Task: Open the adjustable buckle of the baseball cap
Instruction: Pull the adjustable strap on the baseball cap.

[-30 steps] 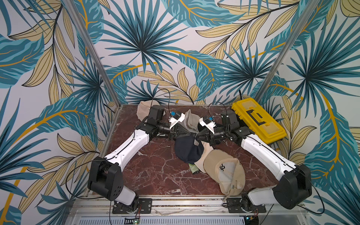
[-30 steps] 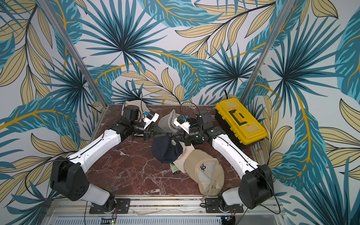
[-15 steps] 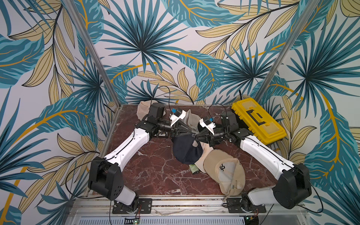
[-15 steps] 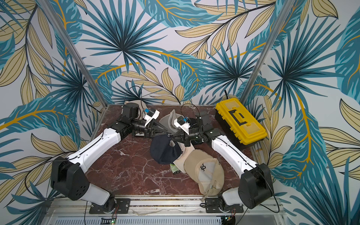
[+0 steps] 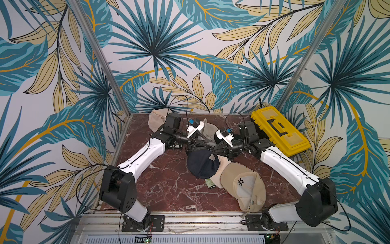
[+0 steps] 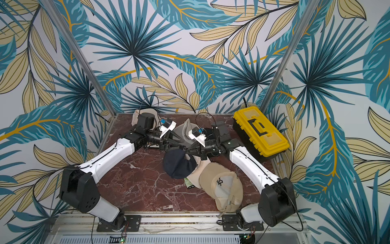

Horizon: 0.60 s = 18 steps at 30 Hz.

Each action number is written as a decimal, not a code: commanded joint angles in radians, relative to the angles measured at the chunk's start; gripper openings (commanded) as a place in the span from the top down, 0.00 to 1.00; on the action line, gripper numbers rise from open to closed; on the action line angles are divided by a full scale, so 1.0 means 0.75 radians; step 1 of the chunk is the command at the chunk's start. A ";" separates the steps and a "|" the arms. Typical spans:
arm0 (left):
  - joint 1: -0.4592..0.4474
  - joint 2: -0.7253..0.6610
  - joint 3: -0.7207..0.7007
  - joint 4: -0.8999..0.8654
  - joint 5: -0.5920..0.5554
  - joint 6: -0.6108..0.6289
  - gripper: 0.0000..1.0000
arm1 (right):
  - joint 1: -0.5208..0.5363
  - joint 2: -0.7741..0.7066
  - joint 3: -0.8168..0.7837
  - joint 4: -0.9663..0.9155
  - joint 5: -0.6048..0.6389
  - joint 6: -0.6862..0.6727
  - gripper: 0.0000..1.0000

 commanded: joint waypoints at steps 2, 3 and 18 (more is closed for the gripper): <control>-0.016 0.000 -0.009 0.006 0.034 0.016 0.62 | 0.006 0.004 0.035 -0.033 0.016 -0.022 1.00; -0.017 0.000 -0.012 0.007 0.037 0.016 0.62 | 0.006 0.003 0.037 -0.035 0.020 -0.025 1.00; -0.026 0.037 -0.010 0.006 0.109 0.007 0.83 | 0.006 0.015 0.090 -0.070 0.090 -0.042 1.00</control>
